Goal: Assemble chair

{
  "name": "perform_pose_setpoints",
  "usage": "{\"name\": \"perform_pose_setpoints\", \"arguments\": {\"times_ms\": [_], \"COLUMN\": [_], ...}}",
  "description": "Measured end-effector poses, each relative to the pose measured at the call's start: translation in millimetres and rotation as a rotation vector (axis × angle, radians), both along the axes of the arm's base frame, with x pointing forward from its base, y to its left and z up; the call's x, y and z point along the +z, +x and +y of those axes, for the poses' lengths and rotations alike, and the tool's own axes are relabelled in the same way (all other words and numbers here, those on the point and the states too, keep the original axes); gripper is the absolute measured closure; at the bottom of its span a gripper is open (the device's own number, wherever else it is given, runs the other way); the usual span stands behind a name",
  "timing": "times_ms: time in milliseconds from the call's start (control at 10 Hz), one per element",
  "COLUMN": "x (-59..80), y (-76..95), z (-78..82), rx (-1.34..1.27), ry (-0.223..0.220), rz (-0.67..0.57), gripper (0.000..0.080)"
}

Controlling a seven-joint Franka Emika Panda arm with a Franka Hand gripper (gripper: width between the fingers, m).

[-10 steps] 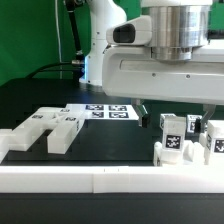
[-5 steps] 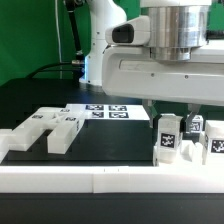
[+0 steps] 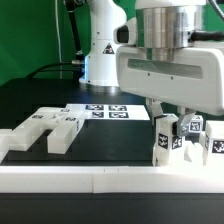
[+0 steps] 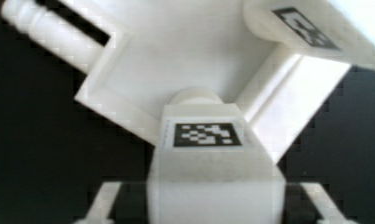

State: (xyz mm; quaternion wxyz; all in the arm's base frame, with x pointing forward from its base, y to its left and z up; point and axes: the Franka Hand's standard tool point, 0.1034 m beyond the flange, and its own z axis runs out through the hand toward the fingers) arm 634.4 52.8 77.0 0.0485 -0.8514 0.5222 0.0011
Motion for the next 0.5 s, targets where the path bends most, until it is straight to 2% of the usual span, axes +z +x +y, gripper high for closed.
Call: {"name": "perform_pose_setpoints", "arguments": {"times_ms": [500], "x": [-1.3], "y": [0.4], "z": [1.0], "rx": [-0.453], "ry": [0.040], "rz": [0.014], "gripper": [0.0509]}}
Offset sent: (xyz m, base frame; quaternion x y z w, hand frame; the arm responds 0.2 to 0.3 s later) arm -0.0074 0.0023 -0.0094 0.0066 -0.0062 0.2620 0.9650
